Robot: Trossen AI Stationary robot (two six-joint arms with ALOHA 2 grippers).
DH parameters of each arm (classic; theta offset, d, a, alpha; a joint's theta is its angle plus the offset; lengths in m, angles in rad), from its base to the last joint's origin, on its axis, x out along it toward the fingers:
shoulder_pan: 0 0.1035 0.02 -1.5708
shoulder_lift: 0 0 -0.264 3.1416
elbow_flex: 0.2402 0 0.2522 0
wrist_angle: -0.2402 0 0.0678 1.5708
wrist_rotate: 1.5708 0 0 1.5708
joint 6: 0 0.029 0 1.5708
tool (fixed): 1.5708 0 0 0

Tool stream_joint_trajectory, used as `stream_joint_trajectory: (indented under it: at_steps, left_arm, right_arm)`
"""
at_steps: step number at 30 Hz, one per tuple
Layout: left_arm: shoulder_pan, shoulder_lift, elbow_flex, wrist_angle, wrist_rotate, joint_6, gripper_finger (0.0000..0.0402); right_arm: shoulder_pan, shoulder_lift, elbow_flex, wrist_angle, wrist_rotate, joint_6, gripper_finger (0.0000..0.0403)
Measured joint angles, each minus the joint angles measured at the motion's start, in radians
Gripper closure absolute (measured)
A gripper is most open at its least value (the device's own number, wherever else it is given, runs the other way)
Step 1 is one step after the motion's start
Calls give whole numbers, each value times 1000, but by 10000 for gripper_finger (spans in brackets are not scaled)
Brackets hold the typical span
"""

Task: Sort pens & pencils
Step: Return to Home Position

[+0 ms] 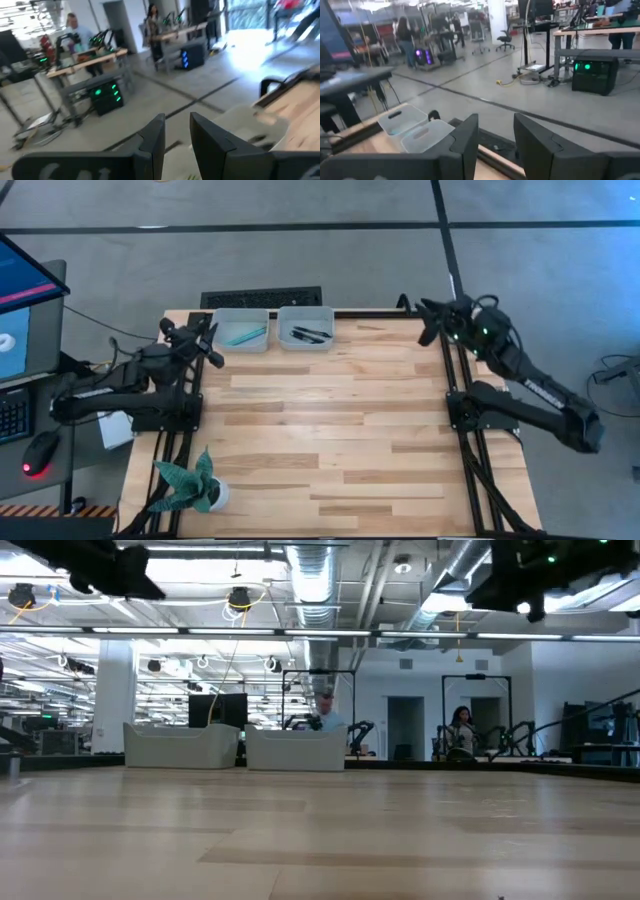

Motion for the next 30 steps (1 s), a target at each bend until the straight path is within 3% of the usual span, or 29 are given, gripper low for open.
stream_joint_trajectory:
  at_steps: [8,17,22,30]
  left_arm:
    - [14,-27,0,-129,-32,-126,319]
    - [13,-220,0,-192,-32,-134,319]
    - [13,-325,-6,-286,-27,-184,319]
    - [13,-328,-96,-145,45,-246,319]
  right_arm:
    - [1,-256,-174,-6,0,77,258]
    - [1,-494,-301,-39,2,158,260]
    - [1,-574,-336,-58,4,161,257]
    - [8,-579,-362,-63,7,161,262]
